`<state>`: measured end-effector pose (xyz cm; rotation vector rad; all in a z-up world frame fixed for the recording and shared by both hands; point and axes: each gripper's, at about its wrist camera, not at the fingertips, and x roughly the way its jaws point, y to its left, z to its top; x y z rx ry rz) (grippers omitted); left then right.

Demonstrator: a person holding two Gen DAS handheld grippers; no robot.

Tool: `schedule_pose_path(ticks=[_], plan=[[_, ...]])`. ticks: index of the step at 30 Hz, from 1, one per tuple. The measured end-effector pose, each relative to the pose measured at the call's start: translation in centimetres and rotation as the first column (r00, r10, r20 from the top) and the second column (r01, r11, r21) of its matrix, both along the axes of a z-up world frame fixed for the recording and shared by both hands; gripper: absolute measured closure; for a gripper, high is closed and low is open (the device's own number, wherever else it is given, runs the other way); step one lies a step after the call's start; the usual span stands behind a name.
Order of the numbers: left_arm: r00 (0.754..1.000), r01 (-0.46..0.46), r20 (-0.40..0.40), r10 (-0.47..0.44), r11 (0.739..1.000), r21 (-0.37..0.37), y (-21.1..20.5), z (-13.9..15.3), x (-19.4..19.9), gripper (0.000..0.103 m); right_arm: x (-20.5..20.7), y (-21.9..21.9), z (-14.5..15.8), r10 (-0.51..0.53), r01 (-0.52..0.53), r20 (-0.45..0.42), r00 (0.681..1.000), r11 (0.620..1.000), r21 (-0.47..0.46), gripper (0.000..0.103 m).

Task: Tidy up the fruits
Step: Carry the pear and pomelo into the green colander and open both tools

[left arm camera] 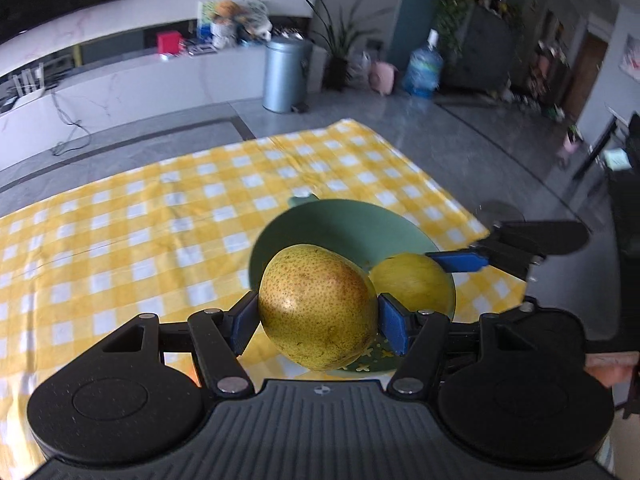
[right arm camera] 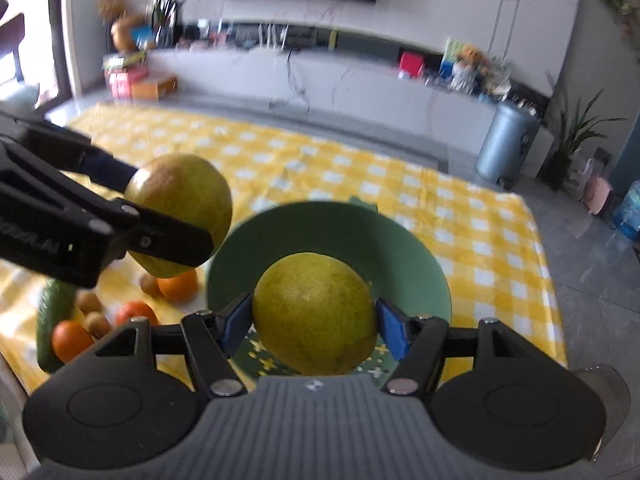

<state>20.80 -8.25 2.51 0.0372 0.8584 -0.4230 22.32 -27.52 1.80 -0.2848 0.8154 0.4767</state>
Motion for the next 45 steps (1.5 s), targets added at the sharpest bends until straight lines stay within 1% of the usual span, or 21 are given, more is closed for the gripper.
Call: schedule_pose_path(ticks=[4, 8, 14, 18, 25, 30, 34, 43, 45], plan=[[0.999, 0.027, -0.041, -0.026, 0.999, 0.022, -0.5, -1.2, 1.4, 0.030, 1.9, 0.8, -1.6, 0.058, -0.062, -0.063, 0.996, 0.996, -0.063, 0.039], [0.995, 0.066, -0.080, -0.062, 0.997, 0.048, -1.2, -2.5, 2.6, 0.030, 3.0, 1.7, -2.7, 0.097, -0.108, -0.109, 0.989, 0.989, -0.099, 0.039], [0.988, 0.106, -0.131, -0.088, 0.985, 0.137, -2.0, -4.4, 3.8, 0.030, 4.2, 2.4, -4.1, 0.151, -0.176, -0.172, 0.973, 0.973, -0.146, 0.039], [0.981, 0.126, -0.168, -0.102, 0.983, 0.134, -2.2, -5.0, 4.8, 0.030, 4.8, 2.6, -4.9, 0.176, -0.212, -0.209, 0.962, 0.963, -0.165, 0.039], [0.972, 0.128, -0.215, -0.092, 0.978, 0.162, -2.9, -6.0, 5.7, 0.030, 5.5, 2.6, -5.4, 0.200, -0.244, -0.272, 0.941, 0.960, -0.140, 0.039], [0.967, 0.126, -0.241, -0.085, 0.978, 0.164, -3.0, -6.5, 5.9, 0.030, 5.8, 2.0, -5.6, 0.179, -0.225, -0.315, 0.932, 0.968, -0.115, 0.039], [0.957, 0.112, -0.284, -0.066, 0.983, 0.147, -2.9, -6.9, 6.2, 0.030, 5.7, 1.7, -5.4, 0.166, -0.217, -0.322, 0.932, 0.968, -0.127, 0.039], [0.960, 0.110, -0.274, -0.057, 0.978, 0.180, -3.4, -6.9, 5.8, 0.029, 5.1, 0.9, -3.9, 0.134, -0.191, -0.295, 0.946, 0.966, -0.173, 0.038], [0.961, 0.110, -0.272, -0.058, 0.978, 0.179, -3.5, -6.8, 5.7, 0.028, 5.0, 0.5, -3.5, 0.128, -0.186, -0.282, 0.951, 0.964, -0.189, 0.034]])
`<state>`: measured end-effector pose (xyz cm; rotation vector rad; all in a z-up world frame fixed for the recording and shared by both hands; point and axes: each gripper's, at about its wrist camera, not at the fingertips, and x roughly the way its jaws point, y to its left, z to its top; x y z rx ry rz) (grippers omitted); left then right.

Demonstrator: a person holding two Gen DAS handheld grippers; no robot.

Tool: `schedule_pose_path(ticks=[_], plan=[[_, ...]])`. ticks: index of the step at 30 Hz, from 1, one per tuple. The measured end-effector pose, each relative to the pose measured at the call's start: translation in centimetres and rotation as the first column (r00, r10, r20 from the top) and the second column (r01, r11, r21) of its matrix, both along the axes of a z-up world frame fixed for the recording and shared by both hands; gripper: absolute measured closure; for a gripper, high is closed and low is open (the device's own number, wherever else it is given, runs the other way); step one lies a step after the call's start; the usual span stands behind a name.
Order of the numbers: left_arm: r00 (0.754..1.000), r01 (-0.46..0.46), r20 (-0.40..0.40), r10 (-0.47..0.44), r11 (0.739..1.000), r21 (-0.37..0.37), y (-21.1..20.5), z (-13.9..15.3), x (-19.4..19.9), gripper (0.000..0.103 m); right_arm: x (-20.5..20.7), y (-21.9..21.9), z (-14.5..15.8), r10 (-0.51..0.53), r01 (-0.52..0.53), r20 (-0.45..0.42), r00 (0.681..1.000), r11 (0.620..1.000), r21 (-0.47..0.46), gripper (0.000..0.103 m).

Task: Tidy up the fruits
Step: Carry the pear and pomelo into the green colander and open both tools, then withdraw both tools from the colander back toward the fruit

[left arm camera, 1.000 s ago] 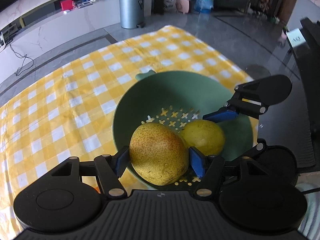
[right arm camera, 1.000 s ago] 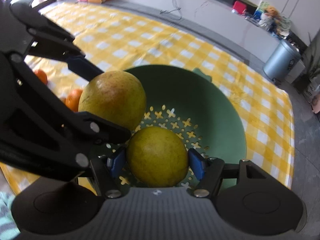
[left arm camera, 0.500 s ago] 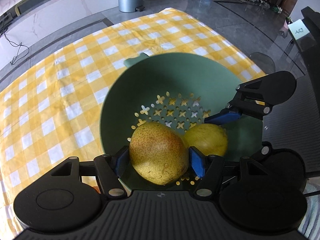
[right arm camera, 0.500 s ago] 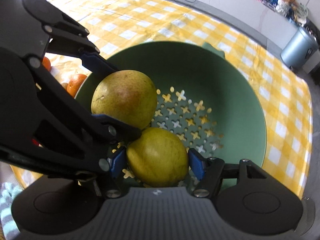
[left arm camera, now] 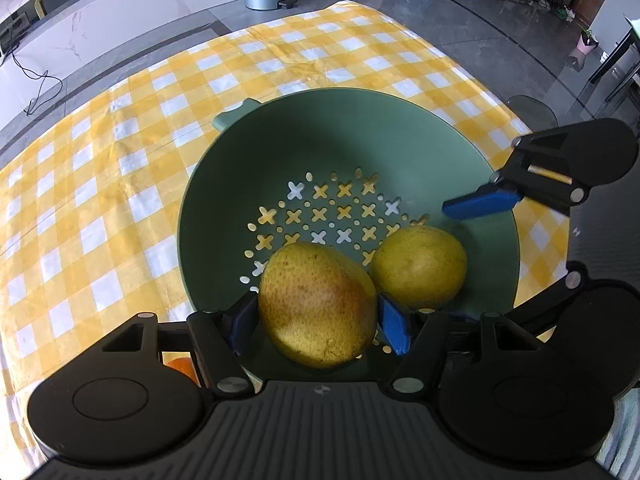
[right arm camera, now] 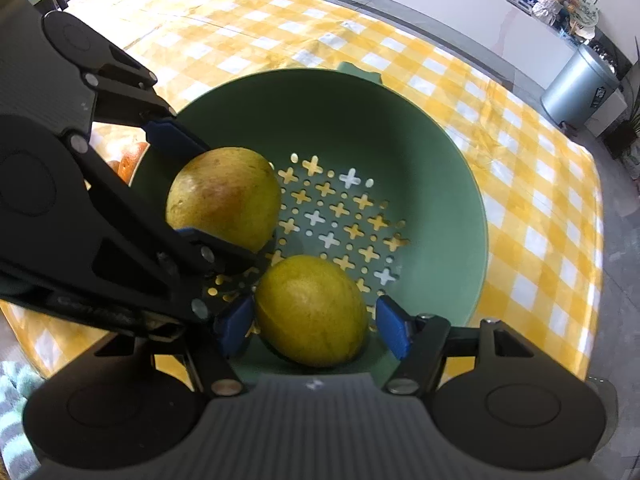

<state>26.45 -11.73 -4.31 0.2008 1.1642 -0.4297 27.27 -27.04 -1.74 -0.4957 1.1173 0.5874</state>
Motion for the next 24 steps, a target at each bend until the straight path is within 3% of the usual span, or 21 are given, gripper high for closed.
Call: schedule_pose_path(ticks=[3, 12, 24], plan=[[1.000, -0.010, 0.024, 0.011, 1.000, -0.015, 0.1, 0.4, -0.1, 0.026, -0.2, -0.5, 0.5, -0.017, 0.018, 0.025, 1.000, 1.000, -0.017, 0.027], [0.997, -0.028, 0.069, 0.030, 0.999, -0.033, 0.2, 2.4, -1.3, 0.026, -1.3, -0.8, 2.2, -0.048, 0.049, 0.068, 0.997, 0.999, -0.006, 0.023], [0.969, -0.086, 0.226, 0.101, 0.994, -0.072, 2.9, 7.0, -7.8, 0.026, -5.9, 0.0, 4.9, -0.116, 0.101, 0.188, 0.975, 0.991, 0.085, 0.016]])
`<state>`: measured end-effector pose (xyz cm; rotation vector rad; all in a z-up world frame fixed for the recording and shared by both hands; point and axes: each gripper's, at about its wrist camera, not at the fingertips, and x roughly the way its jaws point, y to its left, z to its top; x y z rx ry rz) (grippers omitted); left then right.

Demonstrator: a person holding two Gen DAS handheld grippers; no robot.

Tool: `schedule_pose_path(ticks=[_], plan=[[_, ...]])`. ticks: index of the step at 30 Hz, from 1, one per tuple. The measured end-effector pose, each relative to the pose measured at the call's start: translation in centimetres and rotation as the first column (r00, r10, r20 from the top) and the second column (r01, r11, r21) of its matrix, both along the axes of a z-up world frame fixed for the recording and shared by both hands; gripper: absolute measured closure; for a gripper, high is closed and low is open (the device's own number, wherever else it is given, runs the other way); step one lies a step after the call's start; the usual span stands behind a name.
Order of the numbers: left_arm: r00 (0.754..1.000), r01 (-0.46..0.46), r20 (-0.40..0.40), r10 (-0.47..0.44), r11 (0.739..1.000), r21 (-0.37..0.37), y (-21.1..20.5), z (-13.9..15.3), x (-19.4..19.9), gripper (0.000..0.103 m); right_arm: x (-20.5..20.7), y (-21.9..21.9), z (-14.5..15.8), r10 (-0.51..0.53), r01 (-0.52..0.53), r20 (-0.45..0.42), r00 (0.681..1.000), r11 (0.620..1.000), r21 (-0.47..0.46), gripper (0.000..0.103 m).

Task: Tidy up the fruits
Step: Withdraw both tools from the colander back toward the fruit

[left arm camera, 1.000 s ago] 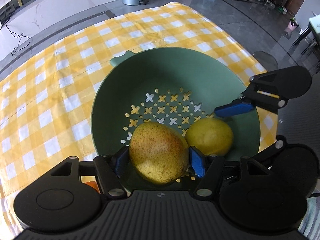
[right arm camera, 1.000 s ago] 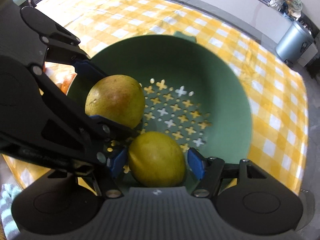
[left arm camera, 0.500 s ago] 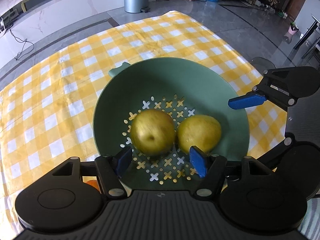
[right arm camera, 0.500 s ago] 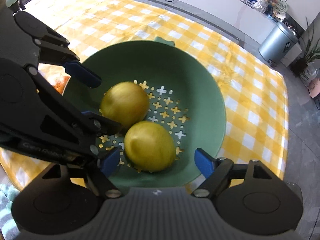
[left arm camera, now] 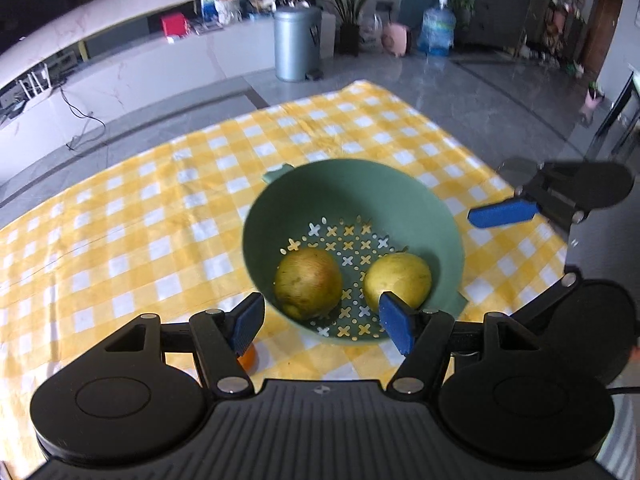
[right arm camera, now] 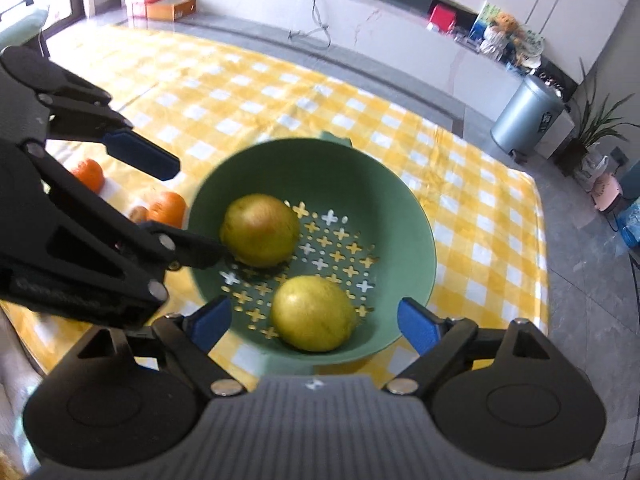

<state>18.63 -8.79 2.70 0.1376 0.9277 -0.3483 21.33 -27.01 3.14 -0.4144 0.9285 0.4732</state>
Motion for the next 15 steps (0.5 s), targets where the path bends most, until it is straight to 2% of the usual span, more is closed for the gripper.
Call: schedule_pose_path(ticks=[8, 11, 15], plan=[[0.999, -0.040, 0.021, 0.040, 0.999, -0.035, 2.7, 1.7, -4.0, 0.026, -4.3, 0.5, 0.6, -0.095, 0.086, 0.060, 0.994, 0.987, 0.133, 0.014], [0.998, -0.069, 0.006, 0.070, 0.996, -0.054, 4.2, 1.9, -5.1, 0.026, -6.1, 1.0, 0.4, -0.131, 0.119, 0.044, 0.990, 0.971, 0.208, 0.014], [0.994, -0.110, 0.009, 0.111, 0.993, -0.039, 6.1, 1.9, -6.7, 0.026, -8.3, 2.1, -0.5, -0.177, 0.164, 0.020, 0.984, 0.944, 0.288, 0.013]])
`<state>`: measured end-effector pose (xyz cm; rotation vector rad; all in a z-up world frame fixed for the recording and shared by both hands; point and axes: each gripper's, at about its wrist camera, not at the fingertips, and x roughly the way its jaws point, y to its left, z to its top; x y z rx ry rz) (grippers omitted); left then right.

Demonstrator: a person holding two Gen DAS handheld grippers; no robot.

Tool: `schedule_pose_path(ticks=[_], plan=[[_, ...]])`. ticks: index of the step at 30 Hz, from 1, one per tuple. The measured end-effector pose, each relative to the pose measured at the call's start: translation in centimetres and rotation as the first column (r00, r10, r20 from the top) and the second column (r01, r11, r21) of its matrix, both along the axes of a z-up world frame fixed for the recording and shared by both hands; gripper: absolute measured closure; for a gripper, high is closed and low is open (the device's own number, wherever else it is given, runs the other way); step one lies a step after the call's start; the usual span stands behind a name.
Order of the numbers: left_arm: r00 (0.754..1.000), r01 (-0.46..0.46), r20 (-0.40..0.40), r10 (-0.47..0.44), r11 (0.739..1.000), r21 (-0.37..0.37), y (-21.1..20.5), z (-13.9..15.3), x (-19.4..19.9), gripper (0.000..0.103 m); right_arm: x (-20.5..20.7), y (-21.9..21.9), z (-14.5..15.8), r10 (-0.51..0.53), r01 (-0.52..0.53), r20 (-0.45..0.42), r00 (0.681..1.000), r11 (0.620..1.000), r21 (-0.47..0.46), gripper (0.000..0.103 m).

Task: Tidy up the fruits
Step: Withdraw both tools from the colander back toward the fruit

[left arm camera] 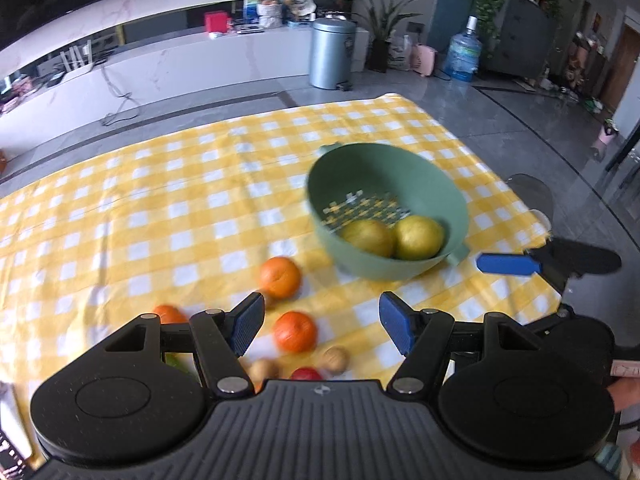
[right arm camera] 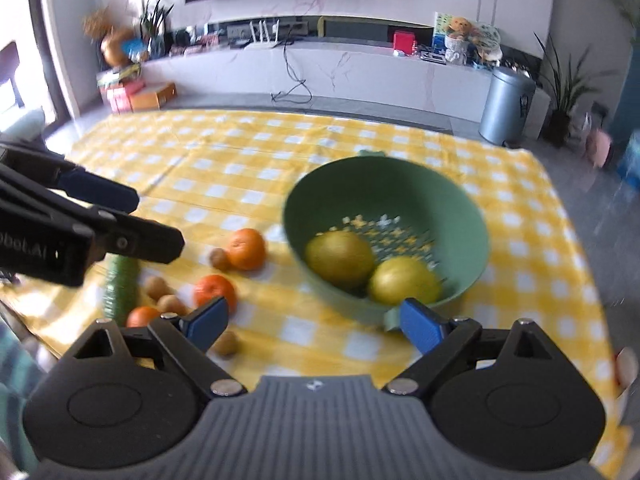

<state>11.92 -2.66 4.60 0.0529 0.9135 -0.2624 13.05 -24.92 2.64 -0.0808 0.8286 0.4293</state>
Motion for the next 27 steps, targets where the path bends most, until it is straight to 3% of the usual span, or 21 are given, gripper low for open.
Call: schedule_pose_path(ticks=[11, 15, 20, 27], plan=[[0.997, -0.082, -0.014, 0.081, 0.995, -0.062, 5.4, -2.5, -2.2, 0.029, -3.2, 2.6, -2.8, -0.088, 0.087, -0.003, 0.996, 0.987, 0.136, 0.017], [1.000, -0.007, -0.029, 0.006, 0.999, -0.048, 5.1, -3.9, -2.9, 0.029, -3.2, 3.2, -4.3, -0.084, 0.084, -0.003, 0.996, 0.986, 0.145, 0.023], [0.996, 0.074, -0.054, -0.071, 0.996, 0.052, 4.2, -6.1, -3.7, 0.031, -2.9, 2.6, -5.4, -0.098, 0.100, -0.020, 0.995, 0.983, 0.155, 0.028], [0.988, 0.128, -0.098, -0.122, 0.991, 0.049, 3.5, -8.1, -3.4, 0.032, -2.1, 2.4, -6.1, -0.097, 0.102, -0.040, 0.995, 0.977, 0.184, 0.029]])
